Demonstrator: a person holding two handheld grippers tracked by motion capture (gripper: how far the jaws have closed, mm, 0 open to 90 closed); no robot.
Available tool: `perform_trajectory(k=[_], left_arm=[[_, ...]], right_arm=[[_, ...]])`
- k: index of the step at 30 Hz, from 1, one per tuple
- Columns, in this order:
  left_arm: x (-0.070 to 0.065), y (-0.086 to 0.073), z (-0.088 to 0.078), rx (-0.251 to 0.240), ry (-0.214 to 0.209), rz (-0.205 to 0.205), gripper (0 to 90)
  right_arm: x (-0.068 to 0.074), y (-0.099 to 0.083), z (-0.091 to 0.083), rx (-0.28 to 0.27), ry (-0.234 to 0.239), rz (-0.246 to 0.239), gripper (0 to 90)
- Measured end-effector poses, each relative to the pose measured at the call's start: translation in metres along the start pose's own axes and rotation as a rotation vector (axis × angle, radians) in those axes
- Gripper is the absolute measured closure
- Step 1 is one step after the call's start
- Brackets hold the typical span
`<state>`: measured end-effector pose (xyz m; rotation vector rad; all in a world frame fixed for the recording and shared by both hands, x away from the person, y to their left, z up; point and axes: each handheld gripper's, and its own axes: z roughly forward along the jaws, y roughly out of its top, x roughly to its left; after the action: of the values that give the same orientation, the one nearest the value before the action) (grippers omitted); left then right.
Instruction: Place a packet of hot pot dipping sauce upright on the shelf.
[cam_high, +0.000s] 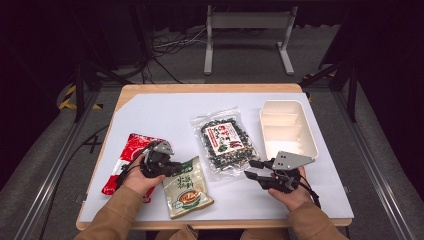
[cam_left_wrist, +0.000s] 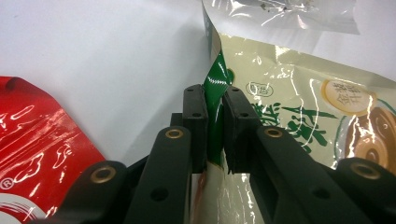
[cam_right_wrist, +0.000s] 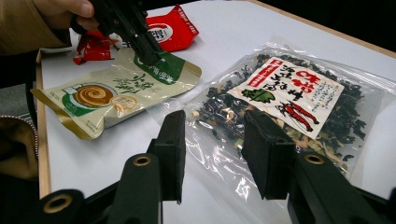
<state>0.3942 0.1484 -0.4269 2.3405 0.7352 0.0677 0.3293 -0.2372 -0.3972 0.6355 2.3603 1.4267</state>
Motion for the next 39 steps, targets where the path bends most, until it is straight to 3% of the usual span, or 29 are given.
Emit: perform_trajectory(k=[7,13,17,20,27,33,39], left_arm=[[-0.002,0.001,-0.010,-0.041,-0.025,-0.003,83.1],[-0.005,0.006,-0.033,-0.111,-0.086,0.004,83.5],[-0.015,0.011,-0.046,-0.131,-0.102,0.050,83.6],[-0.026,0.015,-0.053,-0.147,-0.091,0.094,83.6],[-0.047,0.022,-0.068,-0.176,-0.100,0.166,83.7],[-0.058,0.026,-0.080,-0.202,-0.141,0.218,83.8],[-0.064,0.026,-0.086,-0.224,-0.174,0.249,83.9]], right_arm=[[-0.002,0.002,0.000,0.010,0.020,0.008,59.6],[-0.002,0.008,-0.004,0.005,0.019,-0.001,59.2],[-0.001,0.012,-0.006,-0.019,0.036,0.015,59.3],[-0.001,0.015,-0.009,-0.039,0.051,0.029,59.4],[0.000,0.021,-0.010,-0.038,0.093,0.036,59.3],[0.009,0.030,-0.010,-0.048,0.128,0.013,58.7],[0.022,0.042,-0.001,-0.035,0.219,-0.035,59.8]])
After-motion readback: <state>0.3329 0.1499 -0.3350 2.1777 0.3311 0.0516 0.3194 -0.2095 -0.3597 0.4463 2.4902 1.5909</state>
